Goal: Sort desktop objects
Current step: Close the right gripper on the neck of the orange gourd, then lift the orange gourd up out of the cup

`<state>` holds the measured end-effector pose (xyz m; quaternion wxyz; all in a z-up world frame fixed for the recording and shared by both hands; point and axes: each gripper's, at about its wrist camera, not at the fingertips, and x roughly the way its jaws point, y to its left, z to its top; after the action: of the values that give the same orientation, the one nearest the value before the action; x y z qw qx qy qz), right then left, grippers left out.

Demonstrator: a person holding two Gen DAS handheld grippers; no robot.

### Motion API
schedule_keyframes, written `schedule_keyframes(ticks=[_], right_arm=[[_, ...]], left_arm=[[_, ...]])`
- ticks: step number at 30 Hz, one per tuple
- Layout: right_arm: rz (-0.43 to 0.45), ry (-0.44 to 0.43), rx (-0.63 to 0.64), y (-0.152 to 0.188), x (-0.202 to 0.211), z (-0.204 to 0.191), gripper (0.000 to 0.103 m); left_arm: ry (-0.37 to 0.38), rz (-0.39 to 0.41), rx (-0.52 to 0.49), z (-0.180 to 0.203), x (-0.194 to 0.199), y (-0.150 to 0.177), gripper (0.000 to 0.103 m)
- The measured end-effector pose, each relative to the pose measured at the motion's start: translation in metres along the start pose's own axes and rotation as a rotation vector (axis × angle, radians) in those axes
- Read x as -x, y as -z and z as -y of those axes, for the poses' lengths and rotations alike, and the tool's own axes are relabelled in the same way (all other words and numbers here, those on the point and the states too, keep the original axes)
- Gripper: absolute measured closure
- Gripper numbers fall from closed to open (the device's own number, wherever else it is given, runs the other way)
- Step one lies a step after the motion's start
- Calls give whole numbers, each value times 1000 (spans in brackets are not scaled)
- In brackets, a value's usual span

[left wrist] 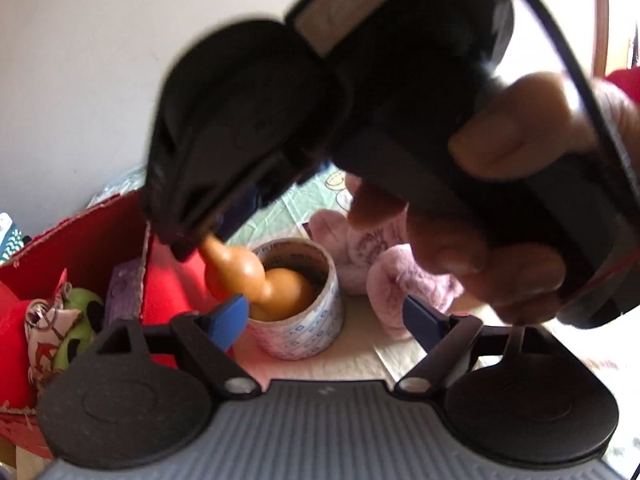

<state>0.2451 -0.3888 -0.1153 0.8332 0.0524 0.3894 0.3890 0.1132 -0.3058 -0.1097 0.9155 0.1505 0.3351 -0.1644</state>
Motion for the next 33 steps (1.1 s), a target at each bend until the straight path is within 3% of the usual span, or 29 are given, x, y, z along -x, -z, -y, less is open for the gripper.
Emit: schedule_keyframes(ticks=[4,14,16,18,22,24,33], right_arm=[[38,32,-68,4,17,19,87],[93,-14,-289,37,56,64,88],[110,-37,-336,41,58,69,88],[126,-56,-376,44,61,72,88],[145,-55,-405,47,66,72,88],[155,-47,-414,48,70,71,88],[316,-51,-352,36,111,37,87]], left_arm=[[-36,24,4,3,-9,-6,13],[-98,55,-77,14,-50,-30,6],[-93,42,-103,19,-60,-32,11],[-80,28,-122,25,-67,-32,34],[-90,39,-116,24,-71,-33,43],[-94,44,-93,18,-69,-37,61],[-86,213,-12,7,-5,-57,63]])
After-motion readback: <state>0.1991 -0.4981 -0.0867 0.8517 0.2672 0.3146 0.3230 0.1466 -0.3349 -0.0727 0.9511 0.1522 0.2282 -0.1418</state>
